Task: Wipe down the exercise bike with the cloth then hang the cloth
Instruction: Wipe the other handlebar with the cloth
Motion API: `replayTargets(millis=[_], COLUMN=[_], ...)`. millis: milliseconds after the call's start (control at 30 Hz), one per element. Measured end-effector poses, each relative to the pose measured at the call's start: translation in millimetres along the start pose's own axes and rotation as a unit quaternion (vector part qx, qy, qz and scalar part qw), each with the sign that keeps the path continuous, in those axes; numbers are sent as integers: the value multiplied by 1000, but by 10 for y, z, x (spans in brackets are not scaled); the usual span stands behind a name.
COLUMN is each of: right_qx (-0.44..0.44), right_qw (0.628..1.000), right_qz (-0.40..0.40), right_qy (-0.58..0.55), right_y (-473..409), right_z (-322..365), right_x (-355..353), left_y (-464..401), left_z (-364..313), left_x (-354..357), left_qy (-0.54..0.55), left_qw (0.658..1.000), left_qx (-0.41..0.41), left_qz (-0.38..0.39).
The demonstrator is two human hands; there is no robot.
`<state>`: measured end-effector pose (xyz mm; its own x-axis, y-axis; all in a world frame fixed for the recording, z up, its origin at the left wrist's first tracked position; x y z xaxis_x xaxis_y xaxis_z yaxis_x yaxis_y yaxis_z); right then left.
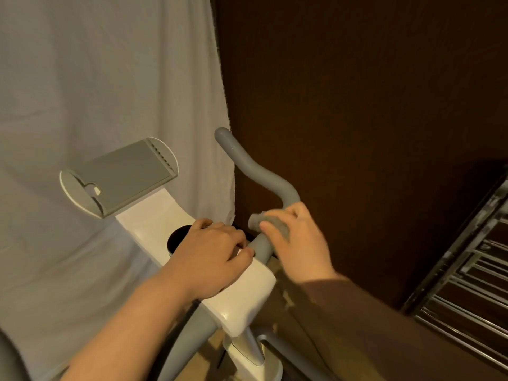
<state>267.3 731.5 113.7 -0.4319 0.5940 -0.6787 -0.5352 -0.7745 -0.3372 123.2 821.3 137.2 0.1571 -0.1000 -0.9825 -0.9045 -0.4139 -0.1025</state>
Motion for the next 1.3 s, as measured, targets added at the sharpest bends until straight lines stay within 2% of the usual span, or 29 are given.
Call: replayTargets(millis=[33, 100, 167, 200, 267, 333, 400, 467, 533, 600, 667, 733, 767, 833, 867, 967, 1000, 1033, 1100, 1133, 1200, 1267, 1300], right_qx=[-24, -56, -52, -47, -18, -52, -110, -141, -74, -61, -112, -164, -143, -69, -65, -202, -209, -185, -79, -53, -128, -226, -214], right_qw=[999, 997, 998, 998, 999, 997, 993, 989, 997, 997, 993, 984, 986, 995, 995, 978, 975, 979, 994, 995, 990, 972, 973], right_qz=[-14, 24, 46, 28, -30, -24, 30, 16, -21, -46, -14, -37, -52, -71, -73, -34, -34, -47, -81, -82, -54, -16, -22], right_qy=[-18, -38, -5, 14, -19, -55, -21, 48, 11, -30, -18, 65, 63, -13, -34, 25, 63, 71, 4, -29, -28, 58, 87], right_y=[114, 181, -21, -100, -32, 176, 159, -112, -133, 36, 64, -176, -246, -158, -65, -127, -284, -377, -289, -160, -25, -255, -403], right_z=[64, 79, -46, -95, -82, 26, 1, -160, -192, -67, -71, -175, -204, -99, -41, -176, -245, -271, -189, -103, -103, -206, -247], right_x=[67, 91, -1, -43, 22, 133, 70, -57, -29, 103, 95, -1, -5, 78, 165, 126, 71, 40, 80, 144, 184, 27, -20], left_y=[4, 11, 1, -2, 10, 23, 22, 8, 10, 22, 21, 10, 6, 15, 22, 21, 14, 14, 19, 22, 17, 4, 3], left_z=[-1, -9, -7, 0, 0, -19, -20, -9, 5, 4, -11, -12, -8, -12, -18, -25, -20, -11, -2, 0, -9, -15, -15], left_x=[0, 10, 8, 7, 12, 13, 12, 8, 7, 9, 3, -3, -5, -10, -10, -15, -19, -19, -15, -10, -5, -14, -17], left_qy=[2, 4, -4, -10, -16, -13, -14, -24, -25, -20, -18, -19, -19, -17, -15, -12, -14, -17, -18, -18, -16, -17, -19], left_qw=[1000, 1000, 1000, 1000, 1000, 999, 999, 999, 999, 999, 999, 999, 999, 1000, 1000, 1000, 1000, 1000, 1000, 1000, 1000, 1000, 1000], left_qx=[3, 8, 14, 15, 15, 18, 22, 24, 24, 26, 27, 26, 25, 23, 22, 22, 22, 20, 17, 18, 19, 20, 19], left_qz=[-11, -25, -22, -18, -20, -31, -29, -17, -10, -18, -20, -13, -12, -12, -15, -15, -10, -5, -5, -7, -13, -12, -9])
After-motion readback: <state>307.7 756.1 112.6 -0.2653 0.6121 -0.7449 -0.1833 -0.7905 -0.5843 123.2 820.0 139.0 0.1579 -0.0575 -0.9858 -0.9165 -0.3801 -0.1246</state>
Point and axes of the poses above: each hand's wrist, its own y-axis away from the middle knuckle, its own x-axis out of the palm, z = x × y, the point moved 2 cm from there along -y, towards the middle knuckle, and after that the axes turned 4 degrees about x, right-handed, at the moved point
